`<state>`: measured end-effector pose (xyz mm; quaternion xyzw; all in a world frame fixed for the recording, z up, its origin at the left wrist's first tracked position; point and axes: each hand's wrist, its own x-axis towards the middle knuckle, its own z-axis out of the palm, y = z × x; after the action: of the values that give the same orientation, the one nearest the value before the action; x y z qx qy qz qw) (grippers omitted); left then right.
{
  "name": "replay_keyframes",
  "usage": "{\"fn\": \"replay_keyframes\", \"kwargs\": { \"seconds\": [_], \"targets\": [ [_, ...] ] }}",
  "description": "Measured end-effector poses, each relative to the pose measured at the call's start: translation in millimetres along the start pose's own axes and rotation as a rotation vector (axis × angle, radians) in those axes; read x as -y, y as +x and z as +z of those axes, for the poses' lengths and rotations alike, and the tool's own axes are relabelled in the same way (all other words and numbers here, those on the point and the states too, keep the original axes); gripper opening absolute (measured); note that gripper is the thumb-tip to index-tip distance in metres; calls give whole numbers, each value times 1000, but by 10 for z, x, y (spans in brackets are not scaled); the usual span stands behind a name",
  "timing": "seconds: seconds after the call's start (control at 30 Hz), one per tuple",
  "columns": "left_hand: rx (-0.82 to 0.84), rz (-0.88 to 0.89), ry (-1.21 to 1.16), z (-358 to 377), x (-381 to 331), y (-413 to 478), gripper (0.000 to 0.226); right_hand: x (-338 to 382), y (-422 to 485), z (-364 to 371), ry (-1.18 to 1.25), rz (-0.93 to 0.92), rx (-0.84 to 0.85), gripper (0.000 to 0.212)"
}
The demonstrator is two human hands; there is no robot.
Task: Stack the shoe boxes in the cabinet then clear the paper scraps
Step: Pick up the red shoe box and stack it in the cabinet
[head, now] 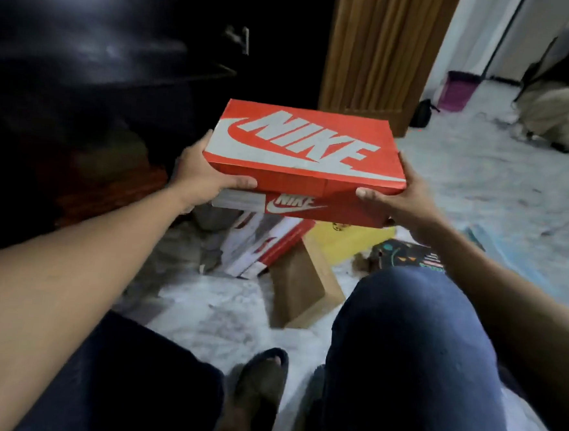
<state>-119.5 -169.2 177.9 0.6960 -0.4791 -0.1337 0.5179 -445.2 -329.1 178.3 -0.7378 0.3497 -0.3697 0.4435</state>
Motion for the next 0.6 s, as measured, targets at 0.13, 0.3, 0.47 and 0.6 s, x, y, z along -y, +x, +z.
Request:
{"fn": "replay_keyframes", "kwargs": {
  "seconds": [0.13,0.3,0.47,0.6],
  "targets": [
    [-161,-82,80,-938,9,-326,96,426,226,766,123,-57,205,85],
    [-277,-174,159,-1580,174,-450,95,558,485,1537,206,-95,330,59],
    [-356,-280,97,-1624,543,-438,88,407,904,1978,188,-69,424,95],
    [-427,-374,48,-1534,1014,-343,94,210,1252,2352,137,-13,488,101]
  ]
}}
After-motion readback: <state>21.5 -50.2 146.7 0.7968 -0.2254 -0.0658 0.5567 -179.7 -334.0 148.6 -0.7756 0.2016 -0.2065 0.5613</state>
